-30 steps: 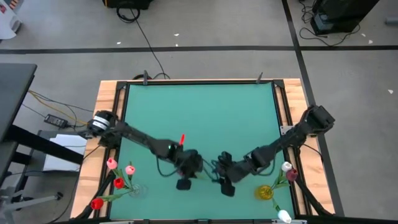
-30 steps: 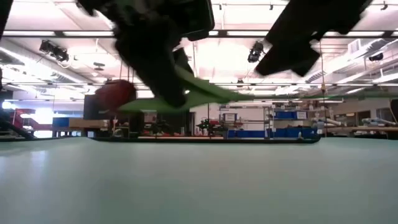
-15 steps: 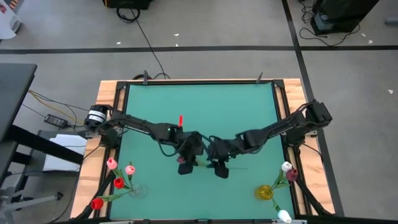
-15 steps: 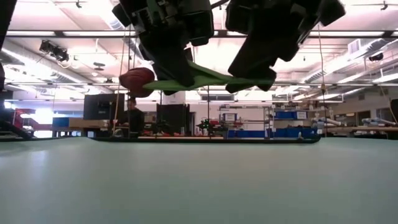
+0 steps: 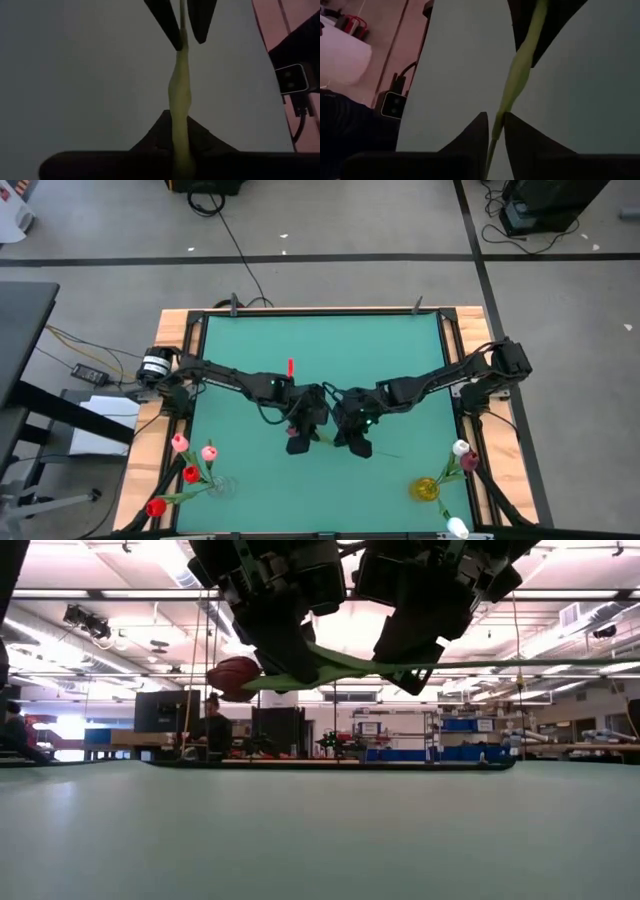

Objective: Sort flowers into vase by color
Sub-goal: Put the dark red flower into the yellow transparent vase

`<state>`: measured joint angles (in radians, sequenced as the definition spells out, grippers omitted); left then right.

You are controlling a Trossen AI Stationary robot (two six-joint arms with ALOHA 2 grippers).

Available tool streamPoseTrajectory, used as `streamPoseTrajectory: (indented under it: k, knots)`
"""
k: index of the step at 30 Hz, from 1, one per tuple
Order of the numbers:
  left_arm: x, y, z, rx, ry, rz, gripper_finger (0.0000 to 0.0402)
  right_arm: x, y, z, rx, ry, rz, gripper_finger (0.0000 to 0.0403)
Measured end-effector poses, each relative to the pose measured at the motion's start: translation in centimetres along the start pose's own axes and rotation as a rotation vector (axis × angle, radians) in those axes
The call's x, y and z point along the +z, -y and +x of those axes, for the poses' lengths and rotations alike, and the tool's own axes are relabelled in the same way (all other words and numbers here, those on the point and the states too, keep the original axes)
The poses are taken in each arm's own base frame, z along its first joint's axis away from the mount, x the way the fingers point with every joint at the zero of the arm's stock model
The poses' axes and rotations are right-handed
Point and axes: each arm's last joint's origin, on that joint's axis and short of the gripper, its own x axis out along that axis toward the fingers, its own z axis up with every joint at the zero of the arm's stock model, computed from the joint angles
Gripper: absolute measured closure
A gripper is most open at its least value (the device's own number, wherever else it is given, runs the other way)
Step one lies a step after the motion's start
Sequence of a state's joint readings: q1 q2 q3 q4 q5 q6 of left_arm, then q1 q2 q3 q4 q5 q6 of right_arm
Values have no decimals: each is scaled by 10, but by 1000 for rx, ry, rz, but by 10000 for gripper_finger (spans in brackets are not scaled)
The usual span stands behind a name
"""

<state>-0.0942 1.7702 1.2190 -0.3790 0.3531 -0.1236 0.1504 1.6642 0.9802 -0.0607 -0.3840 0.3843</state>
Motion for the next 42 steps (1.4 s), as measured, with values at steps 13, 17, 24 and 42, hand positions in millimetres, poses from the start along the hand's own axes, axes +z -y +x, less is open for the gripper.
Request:
streamPoseTrajectory:
  k: [13,17,24,42]
  knots:
    - [3,-10,-4,-16,20,-5,386,7,25,-12,57,-24,100,325]
    - [3,-10,-4,-27,18,-2,386,7,26,-13,102,-39,111,307]
    - [5,-10,-4,-30,37,-2,386,6,25,-14,145,-64,129,307]
    - [15,-3,-3,-40,132,6,386,0,25,-15,226,-146,102,392]
